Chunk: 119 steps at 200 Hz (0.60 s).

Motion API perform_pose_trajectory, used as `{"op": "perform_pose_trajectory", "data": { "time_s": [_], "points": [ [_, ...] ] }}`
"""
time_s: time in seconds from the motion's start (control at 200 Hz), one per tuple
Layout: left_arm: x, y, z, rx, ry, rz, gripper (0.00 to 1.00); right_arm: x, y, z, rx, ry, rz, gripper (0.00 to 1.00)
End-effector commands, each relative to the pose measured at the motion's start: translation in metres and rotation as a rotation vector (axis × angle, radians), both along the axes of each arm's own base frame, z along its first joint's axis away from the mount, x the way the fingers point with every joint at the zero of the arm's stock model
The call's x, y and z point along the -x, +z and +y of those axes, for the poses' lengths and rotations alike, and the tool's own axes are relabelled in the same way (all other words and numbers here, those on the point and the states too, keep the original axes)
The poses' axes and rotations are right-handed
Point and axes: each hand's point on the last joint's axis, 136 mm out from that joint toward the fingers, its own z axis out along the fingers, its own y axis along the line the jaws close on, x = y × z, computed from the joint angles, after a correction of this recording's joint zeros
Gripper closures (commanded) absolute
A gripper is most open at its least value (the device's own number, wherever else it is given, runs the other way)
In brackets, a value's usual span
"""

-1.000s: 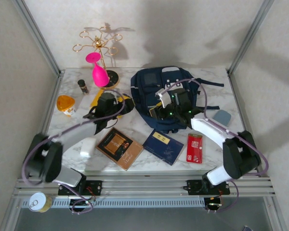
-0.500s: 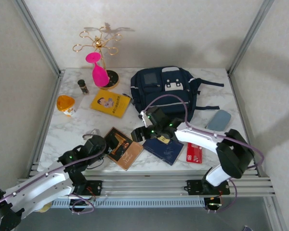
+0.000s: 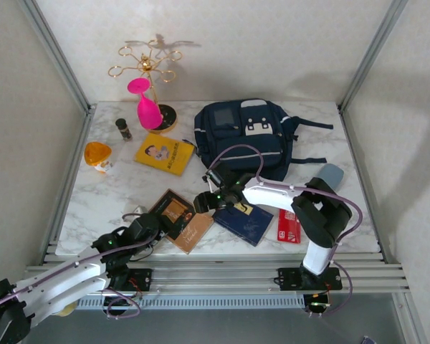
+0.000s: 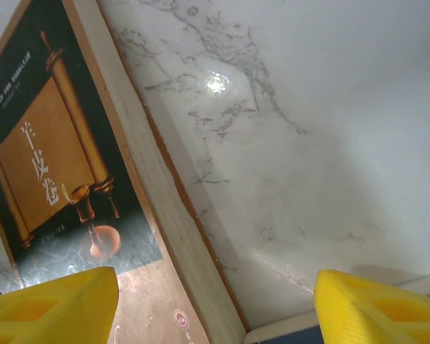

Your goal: Pack books, pencil case, and school supplies into a backpack

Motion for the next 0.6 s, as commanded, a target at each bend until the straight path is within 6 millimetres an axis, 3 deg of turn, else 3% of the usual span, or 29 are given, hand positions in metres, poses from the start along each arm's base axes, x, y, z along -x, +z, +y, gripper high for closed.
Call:
{"op": "perform_pose_trajectory", "data": {
  "time_s": [0.0,0.2,0.365,0.591],
  "points": [
    [-0.011,0.001,0.005,0.03,0.036,-0.056,0.42,0.01,0.001,0.014,-0.013,0.031,0.04,0.29],
    [-0.024,-0.001,0.004,0.069,0.019,-0.066,0.48,0.014,-0.006,0.017,0.005,0.043,0.059,0.32],
    [-0.035,-0.001,0.009,-0.02,0.001,-0.048,0.47,0.019,-0.012,0.023,0.025,0.067,0.08,0.31],
    [-0.056,0.004,0.009,-0.075,-0.014,-0.065,0.49,0.039,0.019,0.036,-0.042,0.095,0.113,0.33]
  ]
}}
